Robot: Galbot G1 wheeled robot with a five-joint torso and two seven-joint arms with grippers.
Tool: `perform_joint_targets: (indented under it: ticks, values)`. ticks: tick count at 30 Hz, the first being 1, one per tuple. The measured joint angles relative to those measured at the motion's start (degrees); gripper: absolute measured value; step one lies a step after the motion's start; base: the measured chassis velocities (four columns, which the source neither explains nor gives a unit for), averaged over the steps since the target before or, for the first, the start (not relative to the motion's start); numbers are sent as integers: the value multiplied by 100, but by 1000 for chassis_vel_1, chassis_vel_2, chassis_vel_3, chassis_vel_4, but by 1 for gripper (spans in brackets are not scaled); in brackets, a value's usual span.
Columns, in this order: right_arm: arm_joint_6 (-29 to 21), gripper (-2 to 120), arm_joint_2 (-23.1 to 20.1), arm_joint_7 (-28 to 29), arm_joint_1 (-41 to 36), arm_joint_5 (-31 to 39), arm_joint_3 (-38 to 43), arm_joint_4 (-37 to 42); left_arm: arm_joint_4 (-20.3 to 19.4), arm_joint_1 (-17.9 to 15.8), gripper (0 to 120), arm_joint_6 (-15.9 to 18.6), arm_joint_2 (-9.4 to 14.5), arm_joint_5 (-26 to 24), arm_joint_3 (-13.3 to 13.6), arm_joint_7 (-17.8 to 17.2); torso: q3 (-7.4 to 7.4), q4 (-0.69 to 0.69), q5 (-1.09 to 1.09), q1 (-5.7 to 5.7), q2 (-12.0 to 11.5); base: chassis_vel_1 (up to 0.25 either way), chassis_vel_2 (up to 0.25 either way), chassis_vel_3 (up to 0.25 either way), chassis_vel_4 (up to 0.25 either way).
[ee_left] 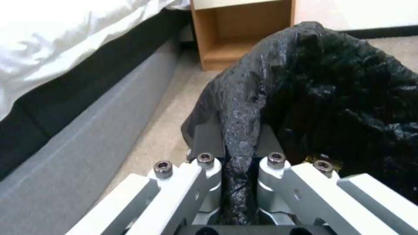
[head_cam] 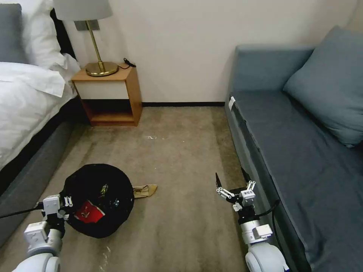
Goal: Pick up the trash bin, then pick up the garbage on the floor and place it into the trash bin.
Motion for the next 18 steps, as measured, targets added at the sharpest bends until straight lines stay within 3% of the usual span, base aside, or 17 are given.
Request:
perform_joint_targets:
  ticks: [18]
  values:
    - [-40,100,37,-20,0,-2,-2,-3,48,-53,7,13,67,-33,-5,2,0,0,0,0,0,-113,117,118,-109]
